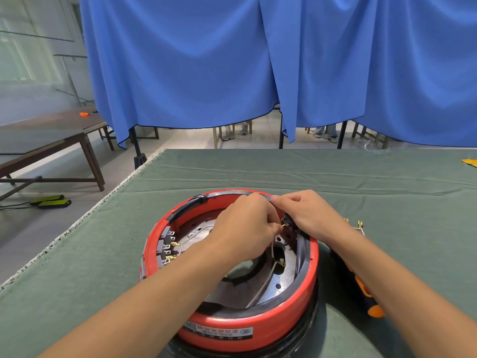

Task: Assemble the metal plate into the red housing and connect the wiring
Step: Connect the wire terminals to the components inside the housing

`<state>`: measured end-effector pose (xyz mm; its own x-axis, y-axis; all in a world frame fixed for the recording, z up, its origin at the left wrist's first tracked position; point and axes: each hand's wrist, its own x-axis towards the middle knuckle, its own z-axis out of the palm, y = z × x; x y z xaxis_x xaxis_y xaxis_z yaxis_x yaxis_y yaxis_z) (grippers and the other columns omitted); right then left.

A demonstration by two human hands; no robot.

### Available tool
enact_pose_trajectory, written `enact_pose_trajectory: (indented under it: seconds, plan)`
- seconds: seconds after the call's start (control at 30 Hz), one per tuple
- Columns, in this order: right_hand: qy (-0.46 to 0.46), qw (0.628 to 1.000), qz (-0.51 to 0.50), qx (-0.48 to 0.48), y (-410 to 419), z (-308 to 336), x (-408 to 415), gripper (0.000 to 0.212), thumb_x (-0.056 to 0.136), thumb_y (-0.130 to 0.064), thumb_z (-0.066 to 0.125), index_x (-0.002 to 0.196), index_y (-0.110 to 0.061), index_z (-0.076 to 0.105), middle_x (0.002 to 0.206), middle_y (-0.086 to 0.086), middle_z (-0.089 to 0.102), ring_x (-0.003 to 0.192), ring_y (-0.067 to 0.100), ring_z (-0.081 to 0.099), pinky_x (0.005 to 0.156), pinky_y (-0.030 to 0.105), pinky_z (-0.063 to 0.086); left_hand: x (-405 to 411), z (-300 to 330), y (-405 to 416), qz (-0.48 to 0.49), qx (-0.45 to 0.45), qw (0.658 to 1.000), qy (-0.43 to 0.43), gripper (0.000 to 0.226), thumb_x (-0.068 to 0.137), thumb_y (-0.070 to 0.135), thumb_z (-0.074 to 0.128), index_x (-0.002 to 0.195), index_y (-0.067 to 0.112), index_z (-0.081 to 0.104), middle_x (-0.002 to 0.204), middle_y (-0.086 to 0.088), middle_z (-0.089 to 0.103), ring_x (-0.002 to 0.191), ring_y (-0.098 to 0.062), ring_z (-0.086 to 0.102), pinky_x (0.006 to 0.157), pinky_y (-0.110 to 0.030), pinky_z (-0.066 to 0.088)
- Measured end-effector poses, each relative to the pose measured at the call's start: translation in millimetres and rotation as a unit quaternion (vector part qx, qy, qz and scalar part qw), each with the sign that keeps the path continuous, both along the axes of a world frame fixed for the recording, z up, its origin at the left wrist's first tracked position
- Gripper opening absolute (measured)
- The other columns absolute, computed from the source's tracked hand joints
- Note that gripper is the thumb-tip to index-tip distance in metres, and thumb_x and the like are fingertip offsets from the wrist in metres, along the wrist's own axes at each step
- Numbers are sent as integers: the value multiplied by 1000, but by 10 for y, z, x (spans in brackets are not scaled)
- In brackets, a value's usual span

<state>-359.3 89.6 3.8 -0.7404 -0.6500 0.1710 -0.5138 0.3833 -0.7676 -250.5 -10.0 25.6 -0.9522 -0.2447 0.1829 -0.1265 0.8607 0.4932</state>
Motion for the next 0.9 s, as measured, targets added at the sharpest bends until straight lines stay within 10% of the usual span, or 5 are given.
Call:
enact_pose_trajectory:
  seconds: [0.37,0.9]
  plan:
    - [-4,1000,-12,-5,-2,-7,-2,58,96,-41,48,42,-18,43,44,-8,34,52,13,30,58,32,29,-13,-57,110,34,-127,990,51,20,84,18,53,89,21,72,86,-4,69,85,-30,60,62,-32,41]
    - [-47,995,-87,-15,-27,24,39,16,73,-25,70,57,-25,72,65,1,71,73,21,66,73,36,51,37,89,-111,55,38,994,86,21,81,17,55,75,18,75,70,-2,71,70,-25,64,67,-39,55]
